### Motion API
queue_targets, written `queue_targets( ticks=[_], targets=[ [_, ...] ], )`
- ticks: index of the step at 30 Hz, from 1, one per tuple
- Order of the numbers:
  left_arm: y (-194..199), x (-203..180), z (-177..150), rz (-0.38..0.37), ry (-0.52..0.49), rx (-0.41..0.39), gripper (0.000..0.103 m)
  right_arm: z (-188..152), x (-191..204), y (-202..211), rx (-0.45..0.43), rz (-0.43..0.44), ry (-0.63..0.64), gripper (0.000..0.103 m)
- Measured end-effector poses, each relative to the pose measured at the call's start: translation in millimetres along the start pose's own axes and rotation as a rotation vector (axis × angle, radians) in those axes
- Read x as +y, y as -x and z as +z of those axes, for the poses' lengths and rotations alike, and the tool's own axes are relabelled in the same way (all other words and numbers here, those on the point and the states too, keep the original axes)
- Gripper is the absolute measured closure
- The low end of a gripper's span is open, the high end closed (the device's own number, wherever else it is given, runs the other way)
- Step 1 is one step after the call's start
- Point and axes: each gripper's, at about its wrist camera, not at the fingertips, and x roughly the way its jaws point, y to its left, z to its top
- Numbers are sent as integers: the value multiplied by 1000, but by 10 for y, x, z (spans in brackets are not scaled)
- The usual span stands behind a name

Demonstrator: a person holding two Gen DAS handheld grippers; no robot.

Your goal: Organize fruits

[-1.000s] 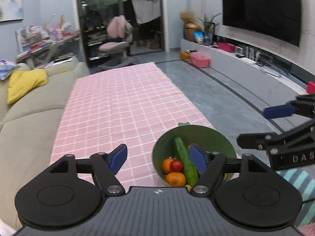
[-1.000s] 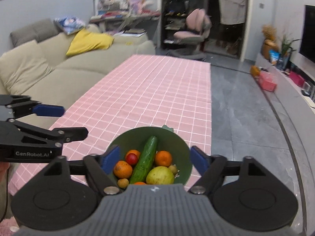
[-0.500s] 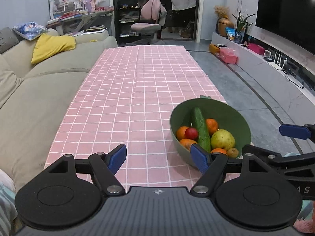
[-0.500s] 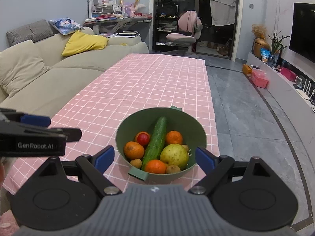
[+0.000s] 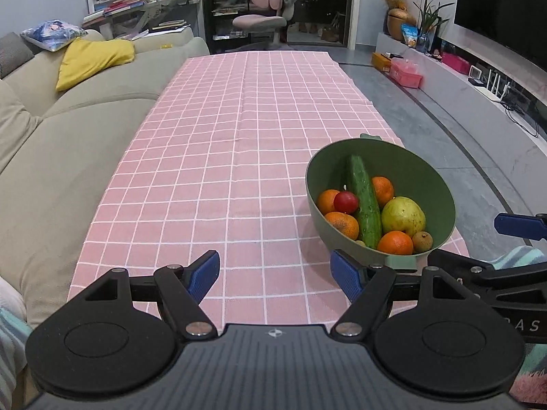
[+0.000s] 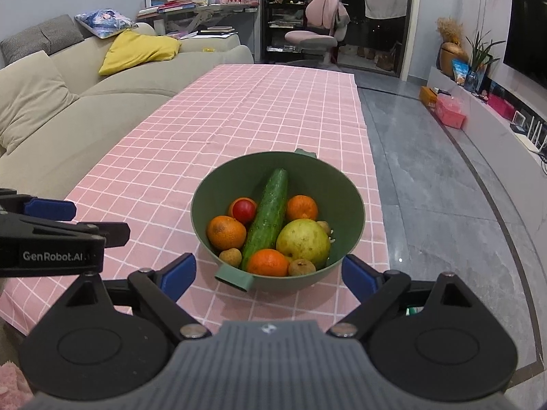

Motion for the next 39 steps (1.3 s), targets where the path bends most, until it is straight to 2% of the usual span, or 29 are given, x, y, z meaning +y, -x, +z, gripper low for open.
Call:
queue_targets(
  ticks=[39],
  targets=[
    [61,22,29,-12,19,-4,16,0,74,-56,21,4,25,14]
  ],
)
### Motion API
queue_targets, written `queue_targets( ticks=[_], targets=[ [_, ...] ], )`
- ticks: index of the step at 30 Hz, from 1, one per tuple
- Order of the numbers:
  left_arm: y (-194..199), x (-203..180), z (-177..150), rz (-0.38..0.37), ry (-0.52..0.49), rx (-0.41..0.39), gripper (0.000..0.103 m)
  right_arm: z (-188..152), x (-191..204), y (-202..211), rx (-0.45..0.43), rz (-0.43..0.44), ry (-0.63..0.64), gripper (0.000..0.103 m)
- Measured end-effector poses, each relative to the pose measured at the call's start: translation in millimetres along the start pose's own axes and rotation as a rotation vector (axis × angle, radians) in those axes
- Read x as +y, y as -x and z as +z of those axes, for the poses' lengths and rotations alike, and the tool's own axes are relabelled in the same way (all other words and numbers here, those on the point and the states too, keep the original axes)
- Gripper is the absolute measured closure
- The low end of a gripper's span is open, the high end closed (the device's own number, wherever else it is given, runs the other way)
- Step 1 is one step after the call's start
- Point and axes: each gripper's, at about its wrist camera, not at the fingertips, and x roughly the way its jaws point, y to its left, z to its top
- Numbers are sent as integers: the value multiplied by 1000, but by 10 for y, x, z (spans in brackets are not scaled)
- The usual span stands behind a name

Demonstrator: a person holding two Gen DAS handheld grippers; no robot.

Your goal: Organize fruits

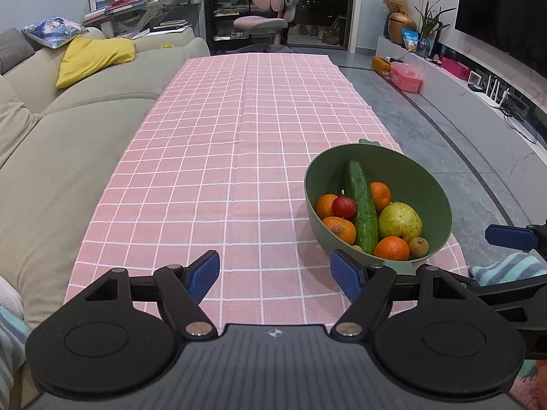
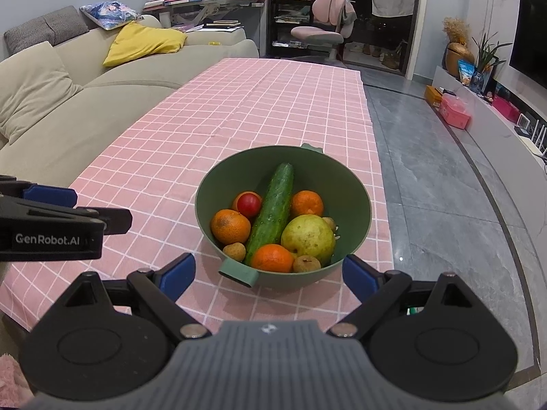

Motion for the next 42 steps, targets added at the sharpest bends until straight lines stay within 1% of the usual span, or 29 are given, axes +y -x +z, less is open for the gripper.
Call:
queue_targets(
  ticks=[35,42],
  targets=[
    [12,-15,1,-6,11,10,16,-13,-20,-43,10,0,-20,14],
    [8,-13,3,4,9,10,17,-16,-21,-46,12,0,-22,14]
  ],
)
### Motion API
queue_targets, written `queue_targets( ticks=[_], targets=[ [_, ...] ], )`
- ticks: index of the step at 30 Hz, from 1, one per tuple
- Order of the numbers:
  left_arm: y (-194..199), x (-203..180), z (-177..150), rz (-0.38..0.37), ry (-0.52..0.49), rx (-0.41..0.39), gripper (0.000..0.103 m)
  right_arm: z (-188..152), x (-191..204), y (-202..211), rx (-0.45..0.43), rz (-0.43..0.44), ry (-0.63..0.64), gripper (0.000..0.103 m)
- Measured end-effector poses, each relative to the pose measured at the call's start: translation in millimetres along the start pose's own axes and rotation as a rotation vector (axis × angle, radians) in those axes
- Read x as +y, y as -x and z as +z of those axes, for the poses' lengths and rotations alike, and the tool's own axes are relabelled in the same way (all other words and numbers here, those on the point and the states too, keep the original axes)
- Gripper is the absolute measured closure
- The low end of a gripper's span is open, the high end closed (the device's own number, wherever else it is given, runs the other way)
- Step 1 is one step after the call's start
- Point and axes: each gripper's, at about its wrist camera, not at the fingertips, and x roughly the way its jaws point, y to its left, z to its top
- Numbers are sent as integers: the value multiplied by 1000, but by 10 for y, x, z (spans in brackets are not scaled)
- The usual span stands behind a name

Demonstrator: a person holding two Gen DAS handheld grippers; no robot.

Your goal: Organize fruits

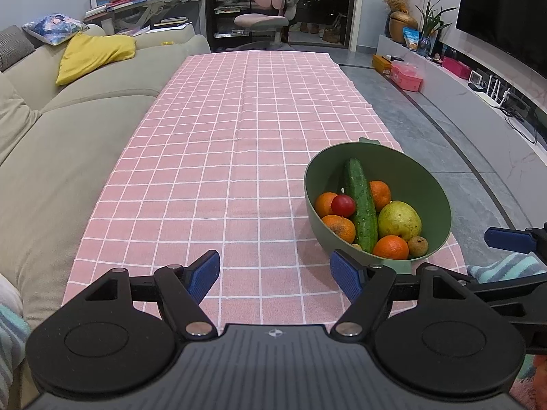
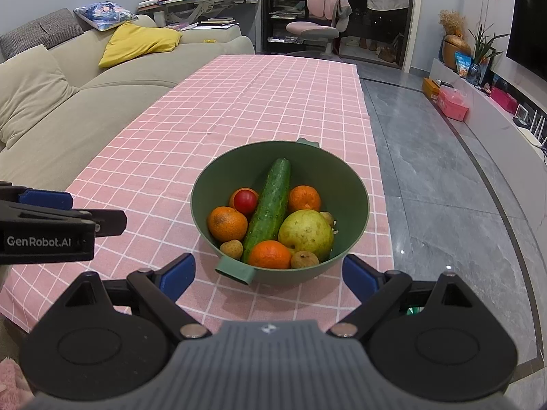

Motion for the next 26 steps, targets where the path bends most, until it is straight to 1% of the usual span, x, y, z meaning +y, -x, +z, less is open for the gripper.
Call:
queue_targets(
  ticks=[3,11,20,23,26],
  targets=[
    [-7,-2,1,-5,0,3,19,-10,8,-11,3,0,-2,14],
    [-3,-37,-2,-5,-21,1,19,-10,9,-11,4,0,-4,14],
    [-16,-17,5,-8,-9,13,19,-24,22,-23,6,1,-11,14],
    [-8,-3,-2,-26,-2,4,19,-24,20,-23,6,1,-11,14],
    [0,-6,-5,-26,-5,-3,18,-23,20,-23,6,1,-11,14]
  ],
)
